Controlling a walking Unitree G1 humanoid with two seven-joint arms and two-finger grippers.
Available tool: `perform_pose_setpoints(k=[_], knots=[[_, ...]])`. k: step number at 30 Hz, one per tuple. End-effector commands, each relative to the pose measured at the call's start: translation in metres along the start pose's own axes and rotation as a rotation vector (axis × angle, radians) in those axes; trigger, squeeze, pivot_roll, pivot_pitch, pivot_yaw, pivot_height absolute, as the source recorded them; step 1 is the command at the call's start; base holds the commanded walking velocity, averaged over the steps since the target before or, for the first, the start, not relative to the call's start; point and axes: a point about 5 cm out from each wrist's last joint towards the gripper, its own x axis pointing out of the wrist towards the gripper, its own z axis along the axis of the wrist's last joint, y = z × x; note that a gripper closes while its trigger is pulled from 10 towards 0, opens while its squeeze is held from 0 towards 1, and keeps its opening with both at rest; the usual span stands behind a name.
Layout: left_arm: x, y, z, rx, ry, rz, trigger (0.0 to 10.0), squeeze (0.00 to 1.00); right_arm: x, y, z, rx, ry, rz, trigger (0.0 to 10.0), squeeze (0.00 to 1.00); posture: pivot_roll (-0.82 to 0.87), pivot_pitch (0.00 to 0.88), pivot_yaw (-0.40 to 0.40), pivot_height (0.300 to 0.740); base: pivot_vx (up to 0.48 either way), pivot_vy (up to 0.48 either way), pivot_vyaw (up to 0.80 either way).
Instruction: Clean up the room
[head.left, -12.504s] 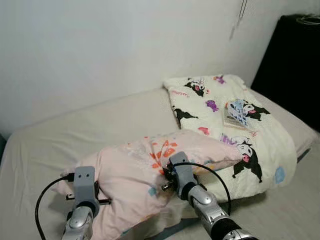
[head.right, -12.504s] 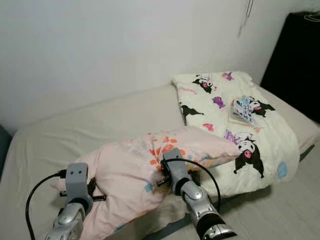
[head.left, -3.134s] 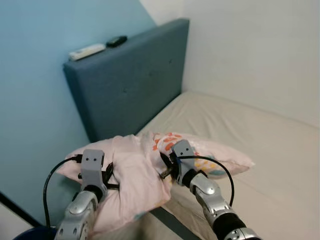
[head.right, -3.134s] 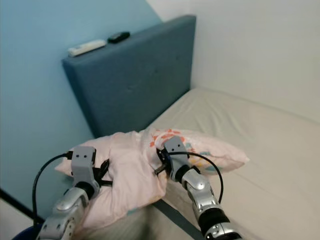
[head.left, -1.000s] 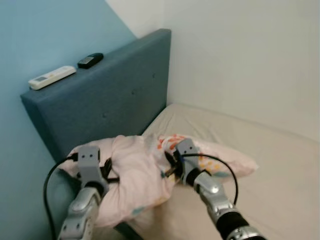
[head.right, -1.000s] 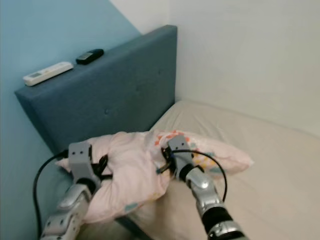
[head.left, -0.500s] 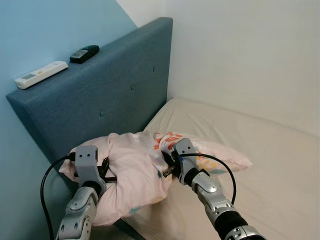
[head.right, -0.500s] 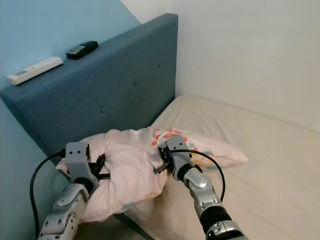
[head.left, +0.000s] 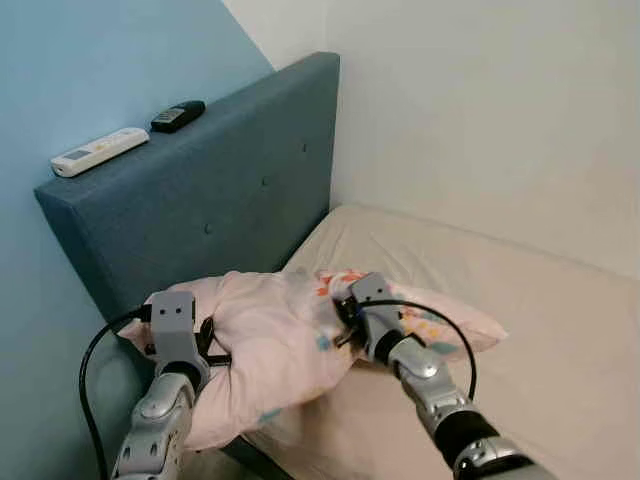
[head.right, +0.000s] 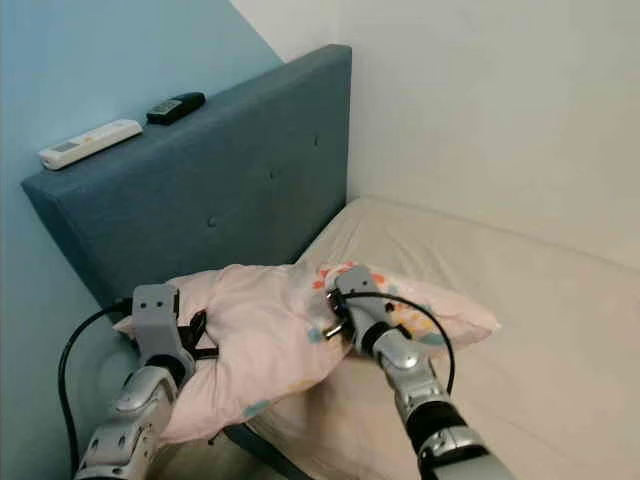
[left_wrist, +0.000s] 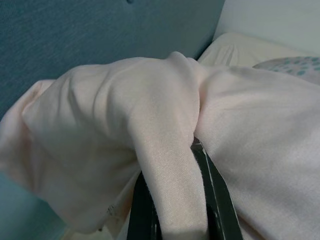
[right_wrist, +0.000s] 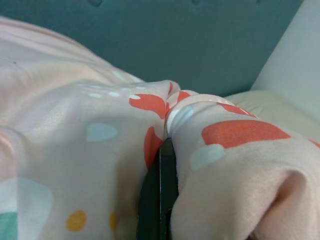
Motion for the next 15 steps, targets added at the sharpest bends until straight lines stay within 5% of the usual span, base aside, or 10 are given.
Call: perform_pose_setpoints(k=[1,8,10,15], knots=[[0.003,-0.002,0.001,0.029,-0.006,-0.004,10.0,0.0,0.007,0.001,0.013,-0.029,-0.048,0.011,10.0,0.0,0.03,0.077,-0.006,0.74,0.0,0.0,0.0],[0.042,-0.006,0.02,0.112,-0.013,0.05,10.0,0.0,0.027,-0.033,0.054,-0.161,-0.007,-0.096,10.0,0.0,0.05,0.096,-0.003,0.74,0.0,0.0,0.0],[0.057,-0.009,0.047,0.073,-0.082,0.09,10.0,0.0,0.037,-0.042,0.09,-0.171,-0.095,-0.135,10.0,0.0,0.06,0.105,-0.006,0.74,0.0,0.0,0.0],[0.056,-0.012,0.061,0.017,-0.167,0.13,10.0,0.0,0.044,-0.031,0.108,-0.083,-0.17,-0.026,10.0,0.0,0.07,0.113,-0.009,0.74,0.0,0.0,0.0]])
